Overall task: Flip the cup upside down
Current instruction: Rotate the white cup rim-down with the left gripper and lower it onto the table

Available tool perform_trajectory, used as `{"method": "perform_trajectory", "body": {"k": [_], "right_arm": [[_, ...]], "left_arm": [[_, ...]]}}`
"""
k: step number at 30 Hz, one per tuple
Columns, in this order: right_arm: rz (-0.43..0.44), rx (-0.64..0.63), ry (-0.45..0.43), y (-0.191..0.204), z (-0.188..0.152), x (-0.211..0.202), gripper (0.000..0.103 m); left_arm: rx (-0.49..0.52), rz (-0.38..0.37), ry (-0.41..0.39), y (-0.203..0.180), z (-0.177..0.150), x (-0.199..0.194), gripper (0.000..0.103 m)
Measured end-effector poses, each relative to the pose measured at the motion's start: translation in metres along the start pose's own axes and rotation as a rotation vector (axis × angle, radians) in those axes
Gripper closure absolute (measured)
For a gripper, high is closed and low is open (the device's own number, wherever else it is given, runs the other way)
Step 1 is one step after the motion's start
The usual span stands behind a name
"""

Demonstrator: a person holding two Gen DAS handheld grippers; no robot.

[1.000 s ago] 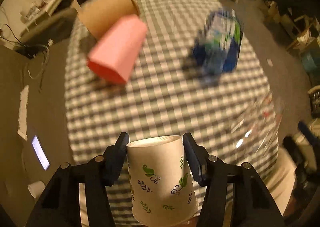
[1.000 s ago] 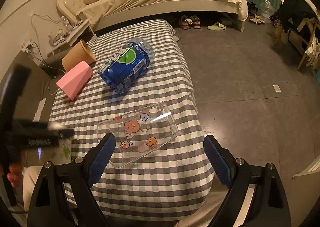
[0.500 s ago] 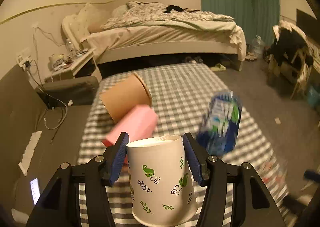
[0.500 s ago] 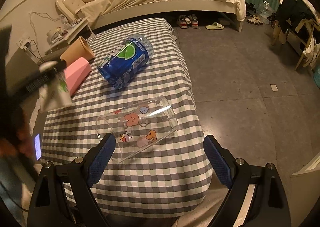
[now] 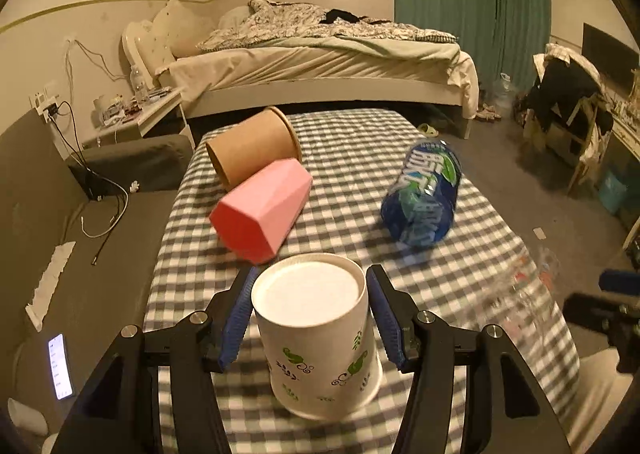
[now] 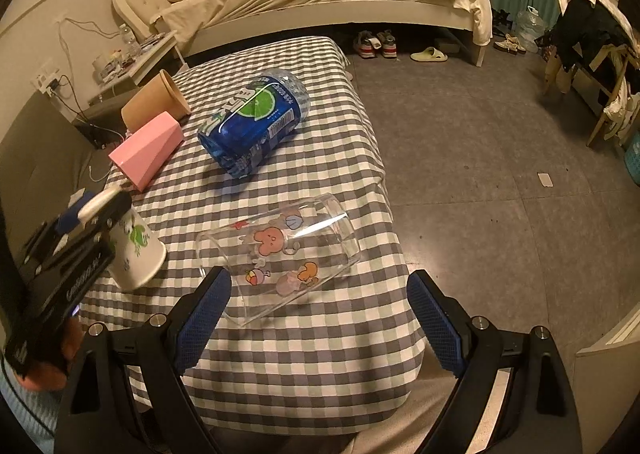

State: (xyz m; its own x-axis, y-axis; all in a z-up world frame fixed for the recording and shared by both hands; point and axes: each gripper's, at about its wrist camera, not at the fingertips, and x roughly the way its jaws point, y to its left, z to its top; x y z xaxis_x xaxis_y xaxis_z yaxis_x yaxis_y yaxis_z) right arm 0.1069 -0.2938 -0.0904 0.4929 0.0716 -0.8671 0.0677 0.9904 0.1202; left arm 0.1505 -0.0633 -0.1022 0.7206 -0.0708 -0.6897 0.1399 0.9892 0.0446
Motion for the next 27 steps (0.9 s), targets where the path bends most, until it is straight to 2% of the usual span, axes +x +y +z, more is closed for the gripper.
{"method": "perform_trajectory", "body": {"k": [10, 14, 16, 23, 27], "right_arm": [[-0.005, -0.016, -0.018, 0.007, -0.002, -0.013, 0.013], [-0.005, -0.016, -0.034, 0.008, -0.002, -0.023, 0.013], [-0.005, -0.016, -0.042, 0.009, -0.001, -0.029, 0.013], [-0.011, -0.032, -0.091, 0.014, 0.002, -0.056, 0.013], [-0.015, -0.051, -0.148, 0.019, 0.006, -0.079, 0.013]], "left_arm": [[0.011, 0.001, 0.027, -0.007, -0.018, -0.010, 0.045], [-0.013, -0.009, 0.056, -0.003, -0.016, -0.011, 0.040], [-0.030, -0.004, 0.061, 0.000, -0.014, -0.015, 0.031], [-0.095, -0.051, 0.021, 0.011, 0.005, -0.044, 0.030], [-0.081, 0.010, 0.002, 0.015, 0.023, -0.068, 0.030]]}}
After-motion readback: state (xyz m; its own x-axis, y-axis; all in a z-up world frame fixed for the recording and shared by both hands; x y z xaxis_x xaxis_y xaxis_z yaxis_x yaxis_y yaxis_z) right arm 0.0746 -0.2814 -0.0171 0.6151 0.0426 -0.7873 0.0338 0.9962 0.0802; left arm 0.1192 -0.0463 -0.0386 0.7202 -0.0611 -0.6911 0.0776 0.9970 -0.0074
